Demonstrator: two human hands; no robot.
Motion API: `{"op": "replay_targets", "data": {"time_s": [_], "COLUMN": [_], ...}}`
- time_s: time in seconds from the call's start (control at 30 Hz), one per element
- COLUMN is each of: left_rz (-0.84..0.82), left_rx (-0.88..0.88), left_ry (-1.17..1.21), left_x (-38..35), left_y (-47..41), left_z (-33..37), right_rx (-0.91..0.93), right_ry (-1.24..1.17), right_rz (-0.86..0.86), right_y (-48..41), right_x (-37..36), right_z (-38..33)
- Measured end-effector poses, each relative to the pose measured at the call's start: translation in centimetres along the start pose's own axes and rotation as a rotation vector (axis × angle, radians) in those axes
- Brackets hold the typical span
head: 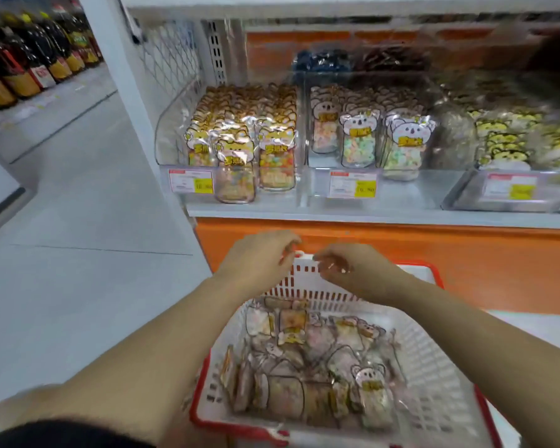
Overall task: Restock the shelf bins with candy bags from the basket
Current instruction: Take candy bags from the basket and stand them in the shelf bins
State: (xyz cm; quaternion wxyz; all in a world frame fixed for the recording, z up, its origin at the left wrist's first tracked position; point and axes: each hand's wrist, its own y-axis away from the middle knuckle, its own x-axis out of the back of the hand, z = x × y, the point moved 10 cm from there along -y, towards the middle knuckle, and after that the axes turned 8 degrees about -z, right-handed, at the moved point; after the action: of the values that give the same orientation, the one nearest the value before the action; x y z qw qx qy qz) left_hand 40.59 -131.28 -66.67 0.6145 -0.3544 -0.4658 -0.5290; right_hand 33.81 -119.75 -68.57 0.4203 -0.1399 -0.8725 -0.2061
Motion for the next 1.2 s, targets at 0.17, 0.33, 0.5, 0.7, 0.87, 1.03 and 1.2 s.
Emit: {"op": "replay_targets", "data": {"time_s": [0.17,0.33,0.5,0.7,0.87,1.03,1.2], "left_rz": [-0.256,-0.650,-0.887,-0.902,-0.876,-0.802,-0.646], "left_rx": [0.146,0.215,0.181,0.183,0.159,0.184,0.239], "left_ry": [0.101,0.133,0.075,-0.058,0.010,0.111,0.207], "left_x": [-13.5,-26.7,-32.2,-34.1,-35.2,-34.9,-33.7], "left_y": [0.8,4.4,5.8,5.8,5.6,4.8,3.7], "left_z": [-2.5,-4.1,-2.3,-1.9,-1.1,-0.5,-1.1], "right_rx": [-0.253,-0.437,-0.605,-0.818,-0.867,-0.918,-0.864], "right_ry": [0.013,0.039,-0.118,-0.413,-0.593,-0.566,-0.388], "right_rz": [-0.198,-0.397,-0.474,-0.374,-0.135,-0.259,-0.380], "right_y": [2.5,4.6,6.2,9.0,9.6,9.0,8.1], "right_x": [-7.0,-12.9,-19.0,-26.9,-27.5,-28.5,-27.9], "right_z": [11.2,19.7,23.7,26.9,27.7,26.4,26.1]}}
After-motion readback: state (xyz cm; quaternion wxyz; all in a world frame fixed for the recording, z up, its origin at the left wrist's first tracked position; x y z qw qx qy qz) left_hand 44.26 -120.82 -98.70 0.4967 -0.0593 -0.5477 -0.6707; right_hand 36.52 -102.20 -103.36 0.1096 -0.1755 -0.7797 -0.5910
